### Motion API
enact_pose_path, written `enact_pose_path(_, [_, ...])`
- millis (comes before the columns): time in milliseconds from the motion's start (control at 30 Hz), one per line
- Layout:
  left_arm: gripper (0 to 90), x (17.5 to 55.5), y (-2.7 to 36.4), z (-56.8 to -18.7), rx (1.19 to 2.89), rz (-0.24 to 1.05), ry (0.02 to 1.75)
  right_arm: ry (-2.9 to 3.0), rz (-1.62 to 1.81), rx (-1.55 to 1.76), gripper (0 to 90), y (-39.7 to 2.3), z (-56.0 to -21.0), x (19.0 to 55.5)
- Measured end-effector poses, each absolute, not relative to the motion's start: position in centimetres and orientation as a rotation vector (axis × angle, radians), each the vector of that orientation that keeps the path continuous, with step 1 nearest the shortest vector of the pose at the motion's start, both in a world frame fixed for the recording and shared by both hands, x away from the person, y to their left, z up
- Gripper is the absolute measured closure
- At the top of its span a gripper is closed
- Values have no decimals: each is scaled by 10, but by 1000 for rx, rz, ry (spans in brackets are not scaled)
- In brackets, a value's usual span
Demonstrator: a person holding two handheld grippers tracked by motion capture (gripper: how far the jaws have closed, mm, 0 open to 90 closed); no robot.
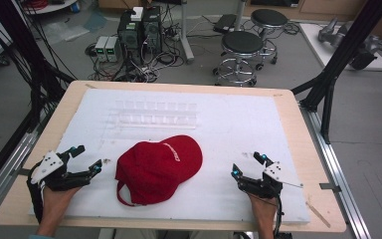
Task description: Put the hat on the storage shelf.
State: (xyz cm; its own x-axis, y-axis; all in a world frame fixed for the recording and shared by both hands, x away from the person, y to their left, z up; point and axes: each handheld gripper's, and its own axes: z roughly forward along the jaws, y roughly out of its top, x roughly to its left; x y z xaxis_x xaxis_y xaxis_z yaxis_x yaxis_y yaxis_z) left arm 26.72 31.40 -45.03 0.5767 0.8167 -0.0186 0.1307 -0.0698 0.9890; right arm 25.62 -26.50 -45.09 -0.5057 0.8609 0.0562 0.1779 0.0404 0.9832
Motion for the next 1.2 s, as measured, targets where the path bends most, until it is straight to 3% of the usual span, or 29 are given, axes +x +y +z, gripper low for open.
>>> enact_pose_path(600, [143, 275, 315, -443, 1617, 626, 831, 1753, 1489, 1040, 103, -263, -451, 257])
enact_pose_path(1200, [139, 260, 290, -389, 1651, 438, 727, 1767, 1473, 1044, 103, -262, -450, 257])
